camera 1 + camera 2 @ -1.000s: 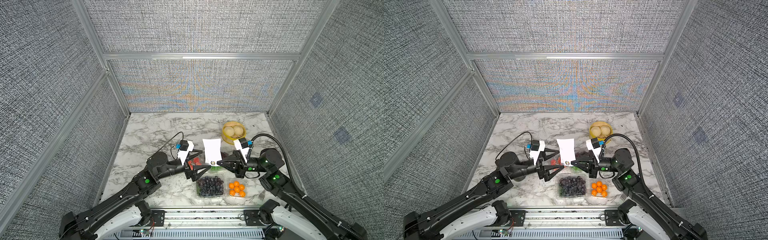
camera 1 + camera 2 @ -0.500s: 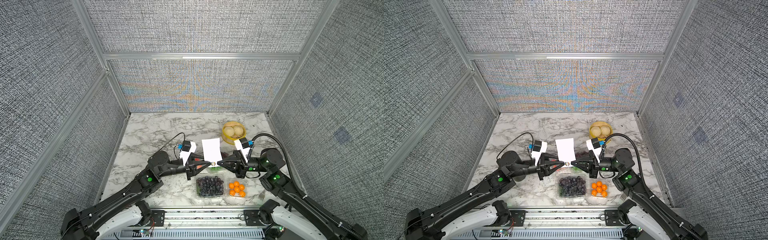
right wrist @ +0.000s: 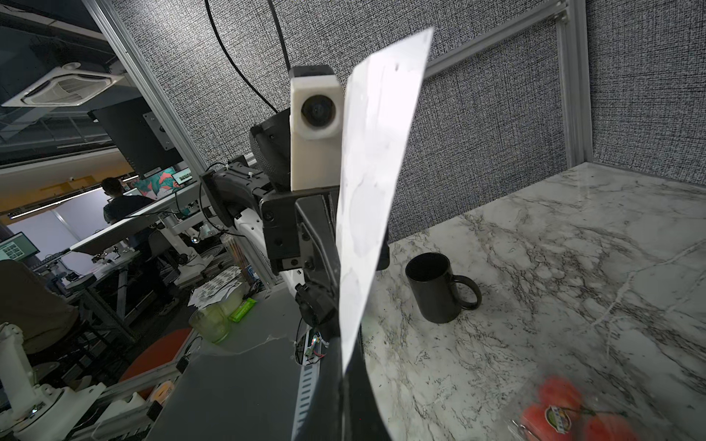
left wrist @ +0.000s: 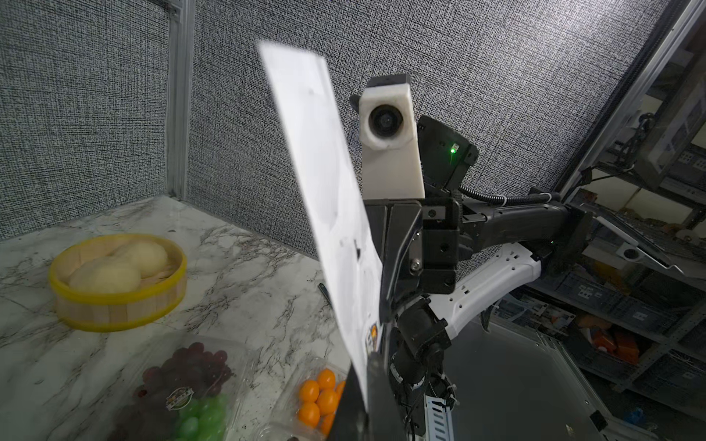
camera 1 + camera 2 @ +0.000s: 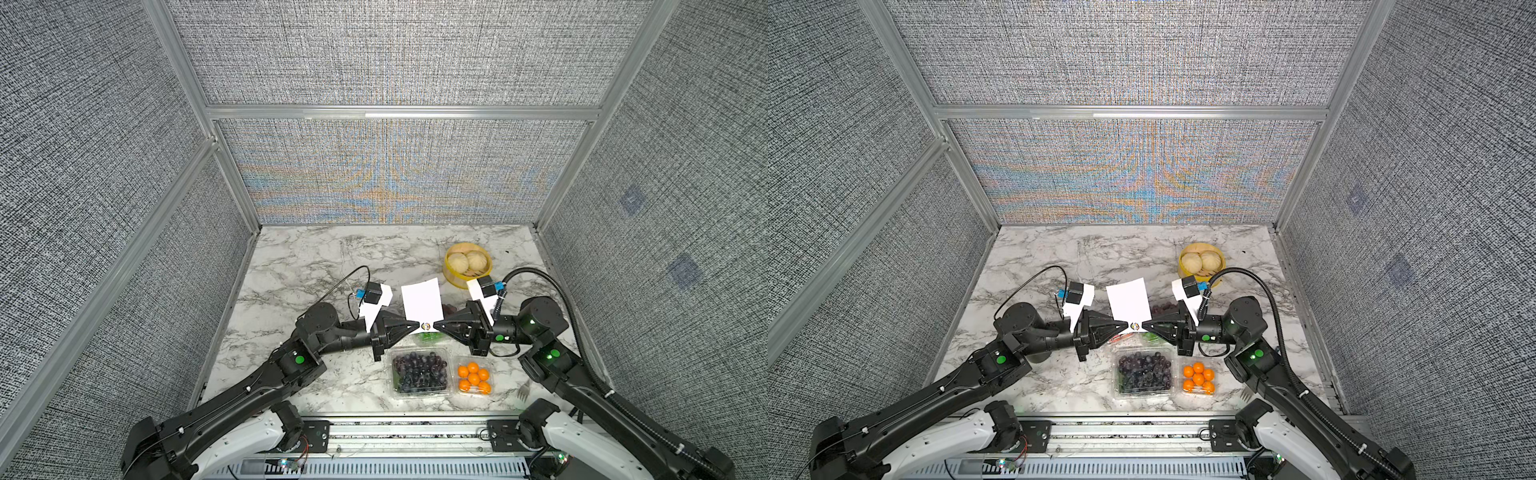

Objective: Label fruit boxes
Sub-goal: Pick up the label sticker from the center of the board.

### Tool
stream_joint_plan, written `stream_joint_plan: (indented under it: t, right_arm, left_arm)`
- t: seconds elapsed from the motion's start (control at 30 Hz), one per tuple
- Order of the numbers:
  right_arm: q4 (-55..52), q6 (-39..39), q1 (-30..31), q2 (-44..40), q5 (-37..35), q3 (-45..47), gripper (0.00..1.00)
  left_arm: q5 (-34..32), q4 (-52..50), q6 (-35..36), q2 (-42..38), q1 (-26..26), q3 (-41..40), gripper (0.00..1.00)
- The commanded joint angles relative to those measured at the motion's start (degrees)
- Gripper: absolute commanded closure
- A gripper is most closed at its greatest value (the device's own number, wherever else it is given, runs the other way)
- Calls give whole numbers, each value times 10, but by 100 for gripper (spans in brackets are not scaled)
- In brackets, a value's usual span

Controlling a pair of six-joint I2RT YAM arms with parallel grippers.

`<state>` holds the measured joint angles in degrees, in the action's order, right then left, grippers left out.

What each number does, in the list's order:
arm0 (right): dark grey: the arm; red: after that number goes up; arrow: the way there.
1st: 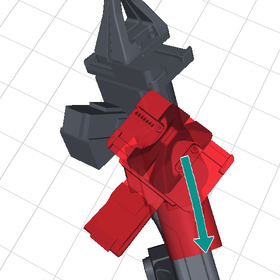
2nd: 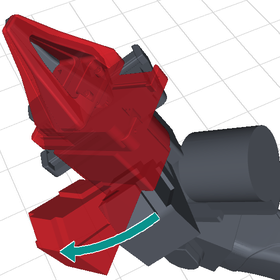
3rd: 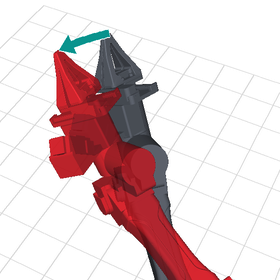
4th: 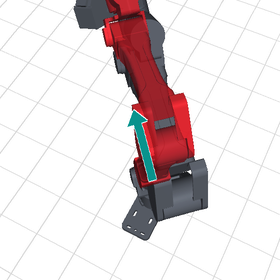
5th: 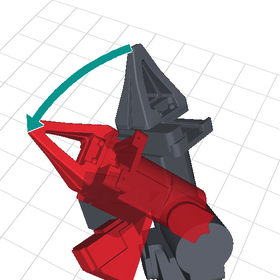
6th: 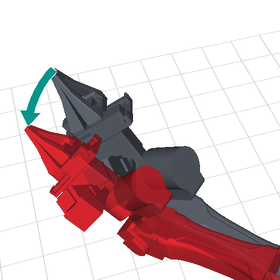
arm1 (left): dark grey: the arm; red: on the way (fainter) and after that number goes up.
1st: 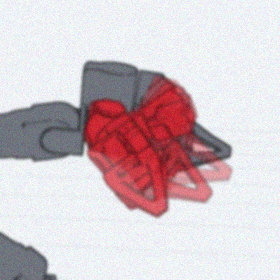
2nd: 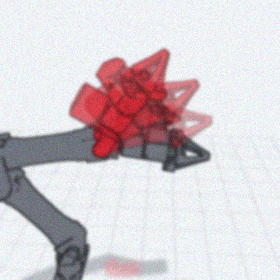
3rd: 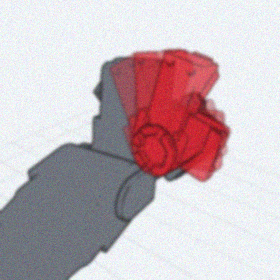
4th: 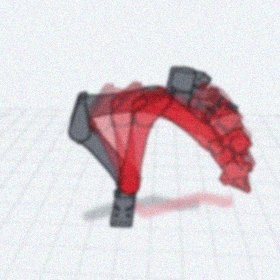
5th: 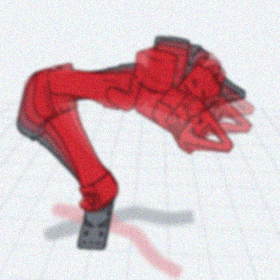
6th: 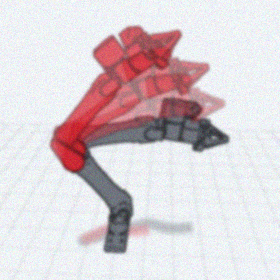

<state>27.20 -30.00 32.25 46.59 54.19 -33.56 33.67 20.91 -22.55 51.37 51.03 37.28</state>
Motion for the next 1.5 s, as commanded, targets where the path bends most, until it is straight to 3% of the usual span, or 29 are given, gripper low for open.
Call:
stream_joint_plan:
  t: [0.0, 0.37, 0.4, 0.47, 0.5, 0.7, 0.83, 1.07, 1.13, 1.23, 1.47]
  right_arm:
    - [7, 3, 0, 3, -3, 0, 100]
    - [-3, 15, -3, 10, -7, 0, 100]
    - [6, 11, -3, 11, 2, 1, 97]
    - [33, -1, -3, 12, 27, 7, 77]
    - [44, -8, -3, 13, 35, 9, 74]
    - [66, -18, 3, 33, 64, 1, 70]
    - [71, -18, 11, 51, 71, -7, 73]
    - [66, -11, 12, 49, 73, -8, 100]
    - [68, -11, 11, 41, 71, -2, 100]
    - [76, -14, 11, 32, 71, 1, 100]
    - [113, -40, 12, 55, 87, -2, 100]
  left_arm:
    - [24, 14, -4, 1, 1, 1, 100]
    - [44, 27, -15, -4, 0, -5, 100]
    - [37, 20, -12, -5, 0, -5, 100]
    - [31, 12, -7, -5, 0, -3, 100]
    - [30, 10, -6, -4, 1, -2, 100]
    - [32, 12, -7, 6, 0, 3, 100]
    - [31, 13, -8, 6, 0, 2, 100]
    - [26, 9, -8, 1, 0, 0, 100]
    - [22, 4, -4, -4, 0, -3, 100]
    - [5, 1, 1, -10, 0, -16, 80]
    - [35, 41, -13, -12, 0, -28, 79]
